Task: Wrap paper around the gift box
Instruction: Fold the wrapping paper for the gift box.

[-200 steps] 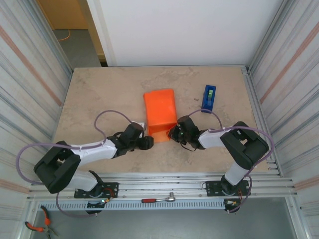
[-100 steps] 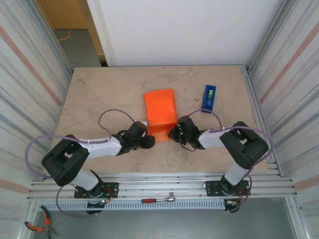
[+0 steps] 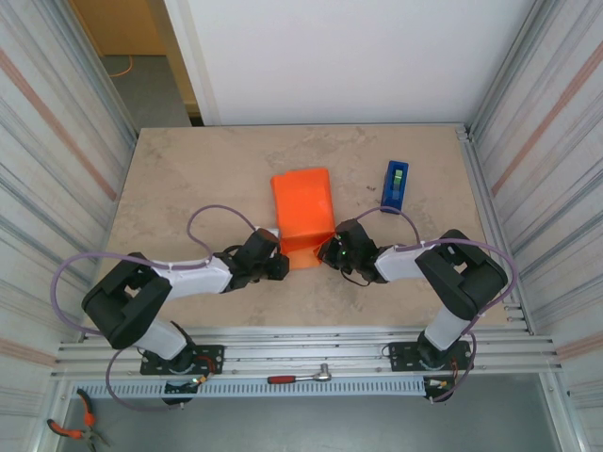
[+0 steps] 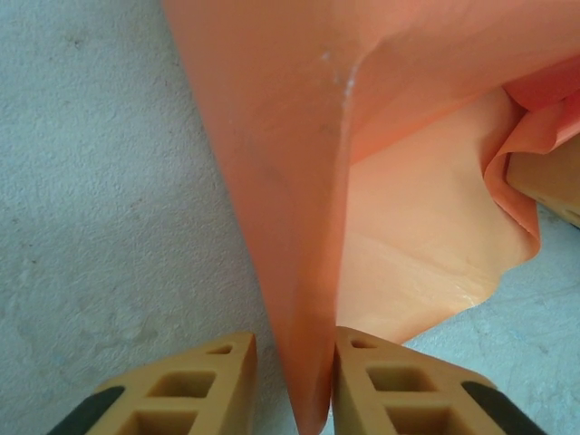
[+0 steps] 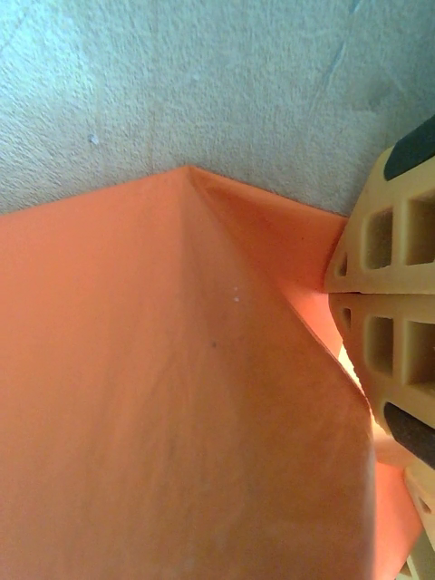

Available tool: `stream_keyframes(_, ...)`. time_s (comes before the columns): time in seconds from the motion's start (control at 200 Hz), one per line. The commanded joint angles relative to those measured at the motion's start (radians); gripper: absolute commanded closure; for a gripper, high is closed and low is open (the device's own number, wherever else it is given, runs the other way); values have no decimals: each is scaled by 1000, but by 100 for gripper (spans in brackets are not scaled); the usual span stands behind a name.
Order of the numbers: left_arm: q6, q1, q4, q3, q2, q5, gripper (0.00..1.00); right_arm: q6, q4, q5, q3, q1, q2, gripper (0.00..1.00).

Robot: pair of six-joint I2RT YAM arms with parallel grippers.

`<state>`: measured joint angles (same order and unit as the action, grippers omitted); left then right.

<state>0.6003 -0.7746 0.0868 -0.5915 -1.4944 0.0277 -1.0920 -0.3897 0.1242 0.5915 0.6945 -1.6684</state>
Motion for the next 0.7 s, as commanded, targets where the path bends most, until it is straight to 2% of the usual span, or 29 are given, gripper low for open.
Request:
stream_keyframes(0.0,-19,-9,2,-31,-10,18,79,-8,60,-20,-18,10,-8,100)
stream_keyframes(0.251,-43,-9,-23,-68,-3,13,100,-6,61,-20,-18,11,-8,100)
stream_keyframes(0.481,-50,-9,-37,-111,0,5,100,-5,66,-17,-15,10,-8,100)
stream_keyframes(0.696,4,-8,11,-115,-18,-17,100,-5,68,-17,-10,10,-11,100)
